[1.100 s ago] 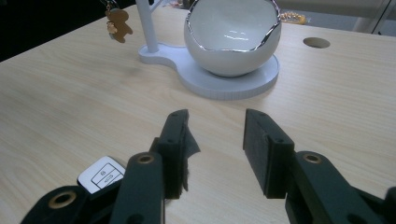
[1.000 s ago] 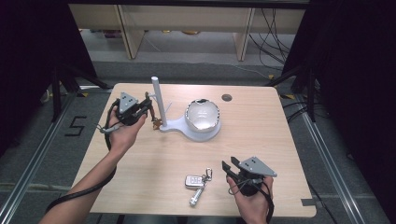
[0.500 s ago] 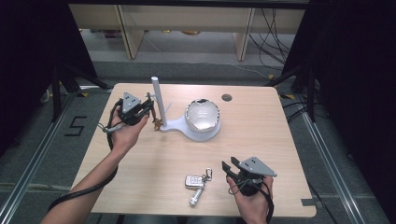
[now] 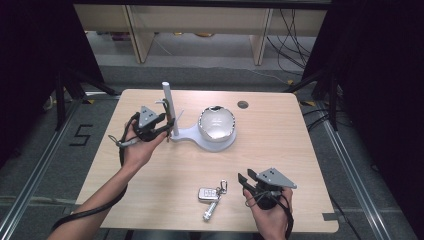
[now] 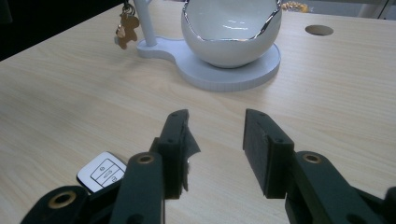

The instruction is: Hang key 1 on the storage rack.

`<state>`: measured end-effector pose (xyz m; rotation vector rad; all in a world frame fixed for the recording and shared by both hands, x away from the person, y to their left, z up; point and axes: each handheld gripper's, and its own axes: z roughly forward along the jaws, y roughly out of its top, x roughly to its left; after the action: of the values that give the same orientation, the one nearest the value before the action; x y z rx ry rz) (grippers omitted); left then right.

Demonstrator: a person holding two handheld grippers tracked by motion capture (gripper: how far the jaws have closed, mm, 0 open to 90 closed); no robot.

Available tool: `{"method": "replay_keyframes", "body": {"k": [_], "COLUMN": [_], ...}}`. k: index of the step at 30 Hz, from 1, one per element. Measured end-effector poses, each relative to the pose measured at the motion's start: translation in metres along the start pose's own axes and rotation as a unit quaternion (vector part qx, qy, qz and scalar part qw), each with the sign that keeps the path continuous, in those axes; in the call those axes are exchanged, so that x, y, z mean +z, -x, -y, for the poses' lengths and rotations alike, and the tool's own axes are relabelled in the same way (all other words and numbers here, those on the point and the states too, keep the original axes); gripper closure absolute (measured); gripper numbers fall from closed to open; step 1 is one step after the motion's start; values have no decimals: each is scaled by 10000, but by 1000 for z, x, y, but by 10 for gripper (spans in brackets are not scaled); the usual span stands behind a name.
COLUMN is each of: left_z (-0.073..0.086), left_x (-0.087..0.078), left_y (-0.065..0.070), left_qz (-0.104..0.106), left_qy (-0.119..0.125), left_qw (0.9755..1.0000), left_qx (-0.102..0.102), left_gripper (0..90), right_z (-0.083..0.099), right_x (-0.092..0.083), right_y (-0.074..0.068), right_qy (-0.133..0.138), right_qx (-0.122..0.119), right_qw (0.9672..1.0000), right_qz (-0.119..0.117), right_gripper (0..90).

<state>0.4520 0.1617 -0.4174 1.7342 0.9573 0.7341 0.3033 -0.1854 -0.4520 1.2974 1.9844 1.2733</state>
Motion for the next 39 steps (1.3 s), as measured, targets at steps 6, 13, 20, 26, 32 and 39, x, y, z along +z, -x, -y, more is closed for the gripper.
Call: {"method": "replay_keyframes", "body": {"k": [6, 13, 20, 26, 32, 39], "left_z": [13, 28, 30, 33, 35, 35], "left_x": [-8, -14, -12, -2, 2, 5], "left_y": [24, 60, 84, 100, 111, 118], "left_qz": [720, 1578, 1978, 2267, 2338, 2392], "left_qy": [-489, -1008, -1449, -1782, -1823, -1821], "left_qw": [9961, 9813, 9675, 9548, 9527, 9509], "left_qx": [138, 438, 619, 719, 672, 739], "left_gripper": [413, 340, 342, 346, 349, 350], "right_z": [0, 2, 3, 4, 7, 8], "right_x": [0, 1, 1, 3, 5, 6], "right_y": [1, -1, 0, 4, 8, 8], "right_qy": [1, -63, -126, -286, -283, -357], "right_qx": [-43, 206, 252, 233, 195, 254], "right_qw": [10000, 9998, 9996, 9993, 9994, 9990], "right_qz": [2, 8, -7, 19, -23, -9], "right_gripper": [608, 605, 602, 598, 598, 596]}}
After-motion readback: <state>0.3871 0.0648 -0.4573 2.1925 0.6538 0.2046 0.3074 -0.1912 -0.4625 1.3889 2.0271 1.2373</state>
